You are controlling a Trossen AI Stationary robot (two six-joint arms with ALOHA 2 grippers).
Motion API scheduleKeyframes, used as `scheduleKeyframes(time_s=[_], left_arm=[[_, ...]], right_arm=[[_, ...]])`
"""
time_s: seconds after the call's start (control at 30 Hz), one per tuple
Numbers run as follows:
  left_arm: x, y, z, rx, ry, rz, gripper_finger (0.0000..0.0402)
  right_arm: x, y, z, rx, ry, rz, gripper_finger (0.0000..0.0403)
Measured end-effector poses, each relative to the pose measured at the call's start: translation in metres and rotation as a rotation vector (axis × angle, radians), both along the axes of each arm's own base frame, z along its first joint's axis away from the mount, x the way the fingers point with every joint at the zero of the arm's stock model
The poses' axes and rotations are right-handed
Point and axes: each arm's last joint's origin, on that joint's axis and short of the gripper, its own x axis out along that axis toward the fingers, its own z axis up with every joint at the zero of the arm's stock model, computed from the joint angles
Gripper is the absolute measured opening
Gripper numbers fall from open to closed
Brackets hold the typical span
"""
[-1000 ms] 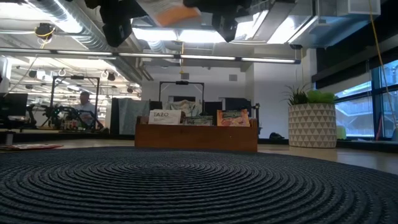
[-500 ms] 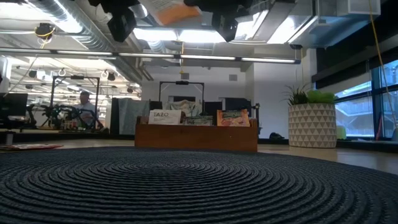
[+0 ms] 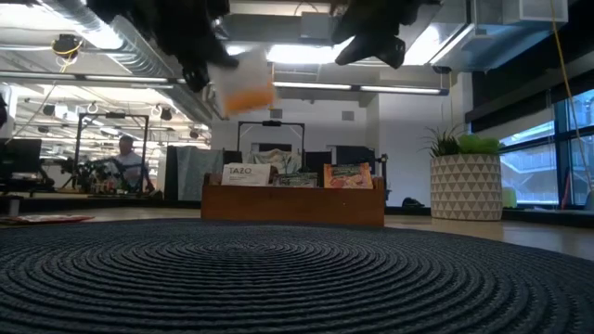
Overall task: Pick & Place Tea
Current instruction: Put the white tea bag into the left of the wooden organizer
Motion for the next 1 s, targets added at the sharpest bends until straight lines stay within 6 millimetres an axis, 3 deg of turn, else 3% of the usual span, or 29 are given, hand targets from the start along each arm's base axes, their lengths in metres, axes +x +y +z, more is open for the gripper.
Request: scheduleKeyframes(time_s=[0.2,0.43,0.67,1.0], left_arm=[[0.003,0.048,0.016,0.174,0.194,-0.009,0.0003],[0.022,0.084,-0.008,0.131,0.290,-0.081,0.0003],[0.033,0.097,-0.033,0.166,0.387,-0.086,0.0003],[0.036,0.099,-0.034,0.315,0.443,0.033,0.0003]], right_arm=[[0.003,0.000,-0.003,0.004,0.001,-0.019,0.0170],[0.003,0.000,-0.003,0.008,0.003,-0.028,0.0171],[0.003,0.000,-0.003,0.009,0.004,-0.028,0.0171],[0.003,0.000,-0.003,0.009,0.004,-0.027,0.0171]])
